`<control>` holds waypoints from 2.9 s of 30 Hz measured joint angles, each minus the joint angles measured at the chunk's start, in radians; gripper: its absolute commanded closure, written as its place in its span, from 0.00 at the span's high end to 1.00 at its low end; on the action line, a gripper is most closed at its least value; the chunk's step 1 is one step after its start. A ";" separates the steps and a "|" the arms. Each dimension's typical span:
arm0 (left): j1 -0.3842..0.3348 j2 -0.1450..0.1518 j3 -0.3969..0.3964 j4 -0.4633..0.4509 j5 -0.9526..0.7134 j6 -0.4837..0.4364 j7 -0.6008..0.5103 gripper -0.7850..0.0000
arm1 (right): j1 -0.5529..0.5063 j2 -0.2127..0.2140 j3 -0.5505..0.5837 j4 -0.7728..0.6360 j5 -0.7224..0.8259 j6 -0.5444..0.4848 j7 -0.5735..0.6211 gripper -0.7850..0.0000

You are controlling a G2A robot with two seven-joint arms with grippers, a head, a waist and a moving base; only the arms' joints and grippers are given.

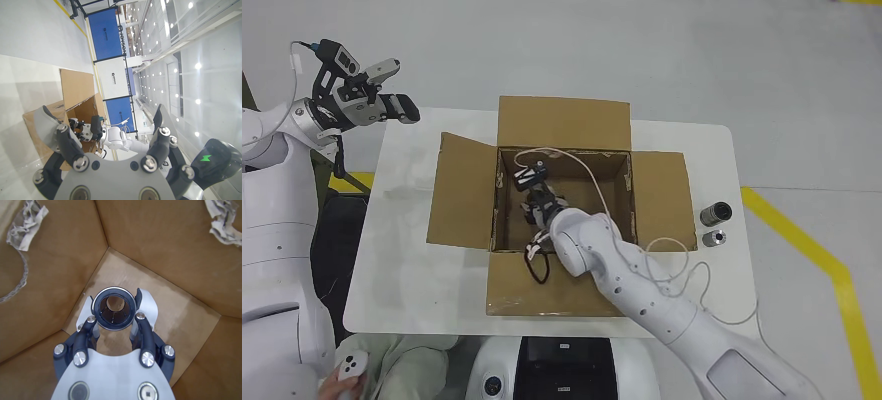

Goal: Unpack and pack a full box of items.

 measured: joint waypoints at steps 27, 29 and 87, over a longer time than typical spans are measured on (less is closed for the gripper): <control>0.000 0.000 0.000 0.000 0.000 0.000 0.000 1.00 | -0.125 0.009 0.122 -0.225 -0.074 -0.025 0.027 0.83; 0.000 0.000 0.000 0.000 0.000 0.000 0.000 1.00 | -0.153 0.016 0.143 -0.284 -0.086 -0.037 0.035 0.83; 0.000 0.000 0.000 0.000 0.000 0.000 0.000 1.00 | -0.829 0.143 0.967 -0.892 -0.211 -0.080 0.035 0.82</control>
